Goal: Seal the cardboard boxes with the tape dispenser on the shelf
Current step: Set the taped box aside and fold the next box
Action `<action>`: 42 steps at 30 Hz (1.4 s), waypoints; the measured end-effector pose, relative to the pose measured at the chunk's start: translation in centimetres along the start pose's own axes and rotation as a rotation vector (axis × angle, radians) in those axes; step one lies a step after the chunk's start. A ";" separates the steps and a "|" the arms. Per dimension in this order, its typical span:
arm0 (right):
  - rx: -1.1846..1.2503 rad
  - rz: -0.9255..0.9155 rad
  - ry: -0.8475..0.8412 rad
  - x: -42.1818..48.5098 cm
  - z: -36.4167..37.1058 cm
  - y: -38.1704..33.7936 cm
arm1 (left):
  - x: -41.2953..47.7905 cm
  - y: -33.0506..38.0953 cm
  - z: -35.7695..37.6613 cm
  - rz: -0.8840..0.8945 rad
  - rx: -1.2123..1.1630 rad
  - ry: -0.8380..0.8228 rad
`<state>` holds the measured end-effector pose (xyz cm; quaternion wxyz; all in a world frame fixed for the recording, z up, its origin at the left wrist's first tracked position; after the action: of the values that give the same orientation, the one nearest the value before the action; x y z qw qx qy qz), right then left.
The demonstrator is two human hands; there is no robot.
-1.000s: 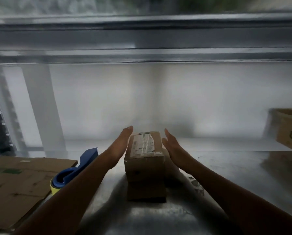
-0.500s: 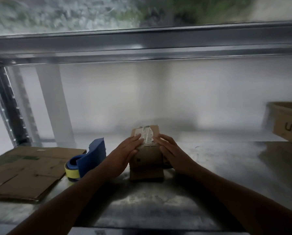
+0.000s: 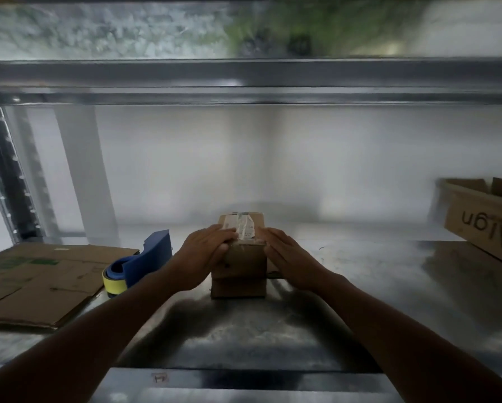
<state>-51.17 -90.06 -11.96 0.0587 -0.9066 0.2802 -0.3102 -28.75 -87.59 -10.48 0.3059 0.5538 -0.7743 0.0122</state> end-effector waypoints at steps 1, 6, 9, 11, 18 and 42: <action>0.042 0.007 0.032 -0.1 -0.4 -0.1 | 0.1 0.5 -0.2 -0.025 0.055 0.013; 0.142 0.079 0.255 -0.9 -3.0 -0.8 | 1.8 5.4 0.3 -0.339 0.161 0.049; 0.114 0.139 0.231 -1.5 -3.7 -0.7 | 2.5 6.8 0.9 -0.424 0.243 -0.099; 0.125 0.166 0.245 -1.8 -4.3 -0.7 | 2.5 6.8 0.7 -0.521 0.183 -0.118; 0.213 0.254 0.218 -3.4 -4.0 -0.7 | 3.1 6.0 -0.2 -0.627 0.003 -0.053; 0.613 0.141 0.155 -0.2 -3.1 -4.4 | -0.2 7.9 -2.8 -0.469 -0.535 0.077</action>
<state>-51.06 -86.04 -8.39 0.3288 -0.7989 0.2393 -0.4432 -34.21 -83.38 -5.73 0.4634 0.6157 -0.5900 -0.2409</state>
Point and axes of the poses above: each hand's wrist, its own x-axis towards the middle knuckle, its own z-axis out of the palm, y = z × x, the point moved 5 cm from there along x, towards the middle knuckle, and after that the axes turned 14 degrees about -z, right-handed, at the moved point
